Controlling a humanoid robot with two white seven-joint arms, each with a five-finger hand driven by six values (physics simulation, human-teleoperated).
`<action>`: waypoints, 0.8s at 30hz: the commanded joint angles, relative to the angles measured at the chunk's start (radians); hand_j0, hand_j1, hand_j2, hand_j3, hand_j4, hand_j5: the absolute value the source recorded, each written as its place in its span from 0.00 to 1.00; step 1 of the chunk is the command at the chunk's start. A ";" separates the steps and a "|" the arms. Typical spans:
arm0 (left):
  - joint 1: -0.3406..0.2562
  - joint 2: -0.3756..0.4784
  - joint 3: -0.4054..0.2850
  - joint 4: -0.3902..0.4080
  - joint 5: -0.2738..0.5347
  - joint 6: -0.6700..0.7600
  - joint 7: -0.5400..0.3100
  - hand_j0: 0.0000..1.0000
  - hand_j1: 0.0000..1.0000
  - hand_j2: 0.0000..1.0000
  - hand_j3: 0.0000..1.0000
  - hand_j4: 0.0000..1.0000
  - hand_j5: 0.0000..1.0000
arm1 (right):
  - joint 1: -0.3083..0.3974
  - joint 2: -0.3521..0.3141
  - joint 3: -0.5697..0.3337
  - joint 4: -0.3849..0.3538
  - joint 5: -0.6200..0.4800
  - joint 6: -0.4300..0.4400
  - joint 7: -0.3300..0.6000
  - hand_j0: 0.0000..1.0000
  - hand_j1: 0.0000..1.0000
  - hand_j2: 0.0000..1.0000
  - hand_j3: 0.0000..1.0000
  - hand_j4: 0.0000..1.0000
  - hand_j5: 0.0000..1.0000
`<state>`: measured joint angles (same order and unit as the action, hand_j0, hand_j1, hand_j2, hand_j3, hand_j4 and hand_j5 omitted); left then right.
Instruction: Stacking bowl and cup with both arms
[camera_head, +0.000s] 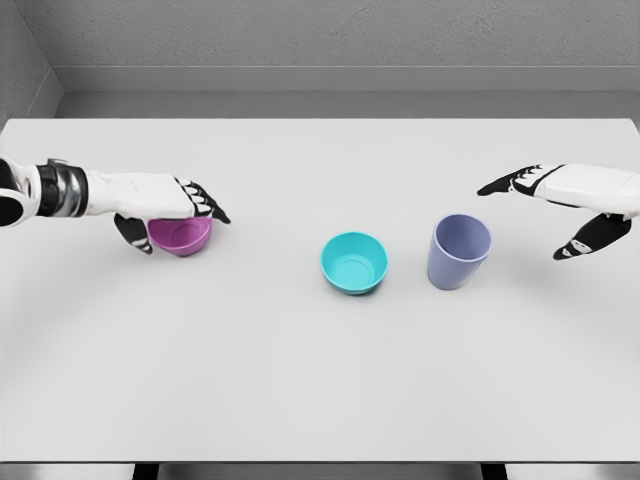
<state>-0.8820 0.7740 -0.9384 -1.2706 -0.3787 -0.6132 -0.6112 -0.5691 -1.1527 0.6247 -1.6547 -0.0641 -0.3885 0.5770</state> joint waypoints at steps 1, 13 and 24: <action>0.000 -0.002 0.001 0.004 0.004 0.002 0.000 1.00 1.00 1.00 1.00 1.00 1.00 | 0.000 -0.001 0.000 0.003 -0.005 0.002 0.000 1.00 1.00 1.00 1.00 1.00 1.00; 0.002 -0.010 0.001 0.022 0.003 0.002 0.000 1.00 1.00 1.00 1.00 1.00 1.00 | 0.000 0.001 0.000 0.006 -0.005 0.000 0.000 1.00 1.00 1.00 1.00 1.00 1.00; 0.003 -0.009 0.007 0.022 -0.006 0.002 0.000 0.87 0.87 0.87 0.87 0.87 0.87 | 0.000 0.002 0.000 0.006 -0.005 0.000 -0.002 1.00 1.00 1.00 1.00 1.00 1.00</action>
<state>-0.8790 0.7647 -0.9339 -1.2488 -0.3898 -0.6132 -0.6112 -0.5691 -1.1490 0.6250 -1.6487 -0.0642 -0.3899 0.5764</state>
